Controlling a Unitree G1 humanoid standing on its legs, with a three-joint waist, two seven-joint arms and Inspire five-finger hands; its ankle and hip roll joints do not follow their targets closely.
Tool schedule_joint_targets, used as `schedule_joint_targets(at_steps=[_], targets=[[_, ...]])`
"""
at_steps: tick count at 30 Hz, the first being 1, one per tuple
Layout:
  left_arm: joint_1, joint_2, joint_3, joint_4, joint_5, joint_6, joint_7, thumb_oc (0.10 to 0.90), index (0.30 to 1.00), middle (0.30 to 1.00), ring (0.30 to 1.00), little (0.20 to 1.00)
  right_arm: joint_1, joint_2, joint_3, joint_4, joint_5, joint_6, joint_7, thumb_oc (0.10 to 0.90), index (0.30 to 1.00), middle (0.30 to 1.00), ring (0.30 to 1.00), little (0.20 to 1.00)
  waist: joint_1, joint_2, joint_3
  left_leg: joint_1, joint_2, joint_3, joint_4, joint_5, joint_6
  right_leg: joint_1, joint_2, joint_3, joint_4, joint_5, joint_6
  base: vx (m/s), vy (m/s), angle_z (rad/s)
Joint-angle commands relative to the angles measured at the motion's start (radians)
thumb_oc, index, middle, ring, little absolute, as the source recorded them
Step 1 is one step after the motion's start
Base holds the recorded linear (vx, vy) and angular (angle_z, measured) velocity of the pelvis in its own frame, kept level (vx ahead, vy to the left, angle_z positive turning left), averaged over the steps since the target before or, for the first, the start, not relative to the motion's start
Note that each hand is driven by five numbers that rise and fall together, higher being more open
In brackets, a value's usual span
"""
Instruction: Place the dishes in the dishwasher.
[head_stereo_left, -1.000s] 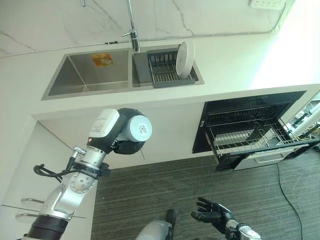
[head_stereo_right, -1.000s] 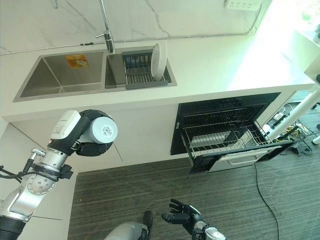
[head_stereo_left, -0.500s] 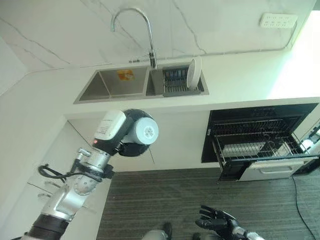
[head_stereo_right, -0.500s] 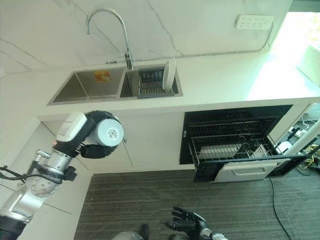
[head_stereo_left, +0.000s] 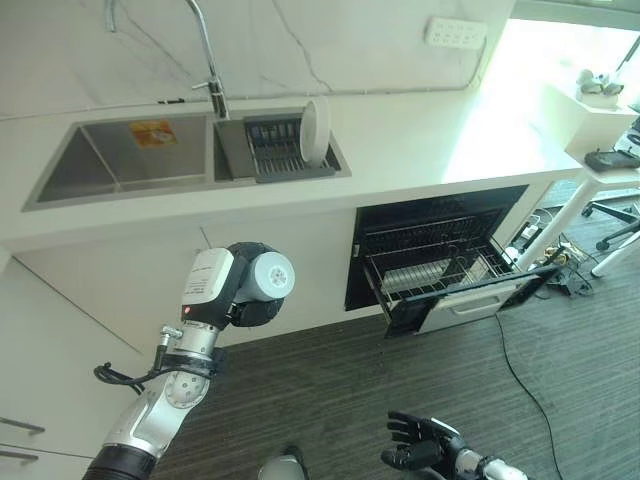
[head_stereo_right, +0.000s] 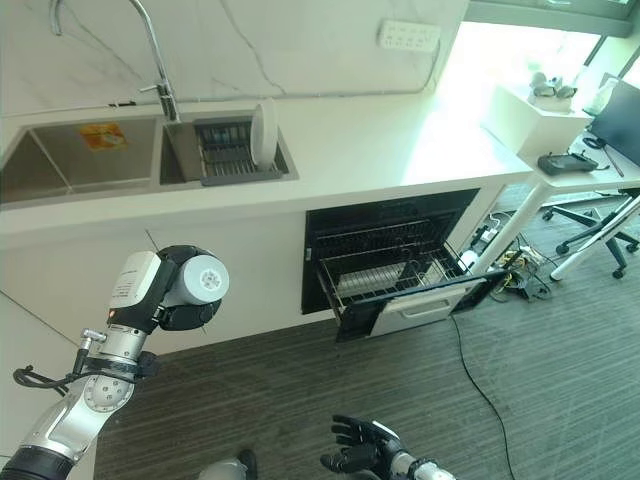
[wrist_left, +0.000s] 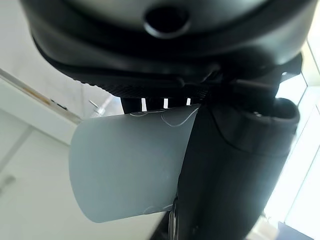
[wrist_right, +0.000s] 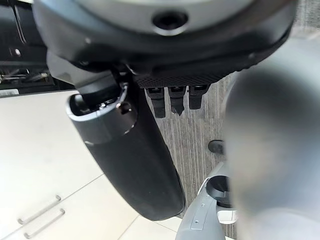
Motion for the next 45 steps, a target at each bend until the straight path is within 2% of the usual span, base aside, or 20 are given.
schedule_joint_targets(at_steps=[1,4,8,9,10,12,14,15,16,19,20,22,24,28,33,35,36,37,39,45], targets=[[-0.099,0.054,0.080,-0.182,-0.039,-0.024,0.031,0.400,0.300,0.300,0.300,0.300,-0.033,-0.042,-0.020,-0.078,0.050,-0.071,0.060,0.800,0.900,0.900,0.900,0.900,0.000,0.038,0.020,0.138,0.144,-0.167,-0.057,-0.128,-0.063,-0.001,0.045,-0.007,-0.010,0.072,-0.009,0.21,-0.821,-0.32],[-0.021,0.041,0.126,-0.219,-0.123,-0.006,-0.024,0.400,0.300,0.300,0.300,0.300,-0.033,-0.054,-0.012,-0.159,0.075,0.006,0.041,0.800,0.900,0.900,0.900,0.900,-0.012,0.061,0.027,0.128,0.274,-0.129,-0.057,-0.051,-0.111,0.048,0.087,-0.111,-0.010,0.019,-0.018,0.19,-0.694,-0.14],[-0.008,0.027,0.137,-0.247,-0.139,-0.054,-0.075,0.400,0.300,0.300,0.300,0.300,0.000,-0.055,-0.041,-0.170,0.107,0.020,0.025,0.800,0.900,0.900,0.900,0.900,-0.034,0.070,0.034,0.089,0.313,-0.094,-0.057,-0.005,-0.107,0.076,0.120,-0.146,-0.010,-0.021,-0.056,0.06,-0.353,0.33],[-0.022,0.004,0.124,-0.259,-0.113,-0.112,-0.122,0.400,0.300,0.300,0.300,0.300,0.062,-0.040,-0.083,-0.158,0.144,0.088,0.058,0.800,0.900,0.900,0.900,0.900,-0.094,0.083,0.037,0.116,0.341,0.163,-0.057,0.031,-0.100,0.139,0.138,-0.267,-0.010,-0.052,-0.084,0.11,-1.070,0.36],[-0.041,-0.002,0.110,-0.258,-0.112,-0.080,-0.110,0.400,0.300,0.300,0.300,0.300,0.080,-0.041,-0.086,-0.149,0.140,0.186,0.090,0.800,0.900,0.900,0.900,0.900,-0.098,0.083,0.034,0.135,0.243,0.204,-0.057,0.001,-0.074,0.151,0.161,-0.292,-0.010,-0.069,-0.104,0.13,-1.105,2.08],[-0.069,-0.004,0.083,-0.231,-0.094,-0.036,-0.106,0.400,0.300,0.300,0.300,0.300,0.059,-0.038,-0.080,-0.065,0.169,0.195,0.095,0.800,0.900,0.900,0.900,0.900,-0.077,0.074,0.021,0.162,0.041,0.294,-0.057,-0.063,-0.008,0.181,0.176,-0.315,-0.010,-0.084,-0.112,0.19,-0.625,2.60],[-0.055,0.004,0.091,-0.223,-0.098,-0.033,-0.086,0.400,0.300,0.300,0.300,0.300,0.027,-0.036,-0.076,-0.033,0.204,0.183,0.074,0.800,0.900,0.900,0.900,0.900,-0.047,0.088,0.011,0.149,-0.058,0.227,-0.057,-0.104,0.031,0.181,0.228,-0.286,-0.010,-0.090,-0.118,0.19,-0.162,0.33],[0.009,0.010,0.132,-0.243,-0.104,-0.029,-0.059,0.400,0.300,0.300,0.300,0.300,-0.013,-0.039,-0.067,-0.025,0.164,0.198,0.078,0.800,0.900,0.900,0.900,0.900,0.009,0.105,0.000,0.090,-0.144,0.016,-0.057,-0.108,0.074,0.172,0.315,-0.215,-0.010,-0.096,-0.148,0.37,-0.112,-0.89],[0.056,0.004,0.178,-0.245,-0.080,-0.050,-0.063,0.400,0.300,0.300,0.300,0.300,-0.031,-0.036,-0.072,-0.022,0.123,0.196,0.108,0.800,0.900,0.900,0.900,0.900,0.033,0.118,-0.005,0.092,-0.158,-0.046,-0.057,-0.124,0.110,0.206,0.359,-0.203,-0.008,-0.038,-0.143,0.33,-0.102,-1.42],[0.038,0.015,0.152,-0.216,-0.051,-0.047,-0.066,0.400,0.300,0.300,0.300,0.300,-0.028,-0.016,-0.051,-0.023,0.170,0.159,0.112,0.800,0.900,0.900,0.900,0.900,0.027,0.117,0.031,0.116,-0.156,-0.082,-0.057,-0.144,0.160,0.091,0.291,-0.143,0.364,0.018,-0.128,0.24,-0.187,-0.70],[0.032,0.010,0.146,-0.213,-0.046,-0.050,-0.069,0.400,0.300,0.300,0.300,0.300,-0.029,-0.012,-0.048,-0.020,0.183,0.151,0.109,0.800,0.900,0.900,0.900,0.900,0.021,0.111,0.039,0.117,-0.159,-0.097,-0.057,-0.146,0.164,0.078,0.299,-0.120,0.338,0.026,-0.131,0.26,-0.458,0.25],[0.011,0.004,0.143,-0.215,-0.026,-0.054,-0.062,0.400,0.300,0.300,0.300,0.300,-0.024,-0.006,-0.038,-0.009,0.207,0.110,0.128,0.800,0.900,0.900,0.900,0.900,0.004,0.104,0.043,0.125,-0.130,-0.124,-0.057,-0.155,0.122,0.114,0.298,-0.127,-0.010,0.027,-0.138,0.20,-0.566,0.31],[-0.025,0.033,0.129,-0.189,-0.020,0.007,-0.022,0.400,0.300,0.300,0.300,0.300,-0.021,-0.010,-0.046,-0.019,0.181,0.100,0.128,0.800,0.900,0.900,0.900,0.900,-0.045,0.060,0.039,0.145,-0.160,-0.178,-0.057,-0.202,0.102,-0.045,0.252,0.056,-0.010,0.033,-0.083,0.28,-0.653,0.24],[-0.007,0.039,0.155,-0.140,-0.063,-0.001,0.025,0.400,0.300,0.300,0.300,0.300,-0.018,-0.017,-0.027,-0.023,0.181,0.089,0.125,0.800,0.900,0.900,0.900,0.900,-0.032,0.053,0.007,0.138,-0.126,-0.204,-0.057,-0.174,0.060,0.001,0.308,0.082,-0.010,-0.027,-0.102,0.26,-0.463,0.82],[0.040,0.012,0.195,-0.171,-0.048,-0.042,-0.037,0.400,0.300,0.300,0.300,0.300,-0.023,-0.051,-0.034,-0.018,0.204,0.090,0.094,0.800,0.900,0.900,0.900,0.900,0.015,0.011,0.034,0.136,-0.126,-0.174,-0.042,-0.036,0.042,0.100,0.320,0.082,-0.010,-0.086,-0.160,0.19,-0.315,0.39],[0.038,0.009,0.208,-0.173,-0.063,-0.053,-0.065,0.400,0.300,0.300,0.300,0.300,-0.018,-0.047,-0.043,0.007,0.211,0.071,0.085,0.800,0.900,0.900,0.900,0.900,0.017,0.024,0.047,0.111,-0.108,-0.133,-0.057,-0.029,0.044,0.128,0.332,0.045,-0.010,-0.100,-0.170,0.16,0.000,0.07],[0.033,0.010,0.208,-0.173,-0.080,-0.064,-0.088,0.400,0.300,0.300,0.300,0.300,-0.013,-0.041,-0.059,0.031,0.217,0.056,0.066,0.800,0.900,0.900,0.900,0.900,0.004,0.075,0.045,0.035,-0.063,-0.128,-0.057,-0.027,0.019,0.151,0.372,0.019,-0.010,-0.128,-0.174,0.25,0.232,0.57],[0.017,0.004,0.199,-0.171,-0.077,-0.082,-0.106,0.400,0.300,0.300,0.300,0.300,-0.005,-0.037,-0.074,0.035,0.236,0.052,0.049,0.800,0.900,0.900,0.900,0.900,-0.006,0.095,0.044,-0.022,-0.030,-0.116,-0.057,0.005,0.000,0.175,0.386,0.006,-0.010,-0.146,-0.178,0.23,0.235,0.62],[-0.007,-0.006,0.187,-0.167,-0.071,-0.099,-0.119,0.400,0.300,0.300,0.300,0.300,0.000,-0.035,-0.078,0.035,0.253,0.046,0.030,0.800,0.900,0.900,0.900,0.900,-0.016,0.099,0.033,-0.046,-0.011,-0.094,-0.057,0.009,-0.005,0.183,0.383,-0.011,-0.010,-0.158,-0.178,0.19,0.215,0.33],[-0.068,0.031,0.149,-0.213,-0.028,-0.147,-0.173,0.400,0.300,0.300,0.300,0.300,0.013,-0.037,-0.081,0.059,0.225,0.037,0.045,0.800,0.900,0.900,0.900,0.900,-0.016,0.090,-0.004,0.018,-0.095,-0.177,-0.057,-0.057,0.024,0.168,0.352,-0.001,-0.010,-0.139,-0.154,0.18,0.221,0.08]])
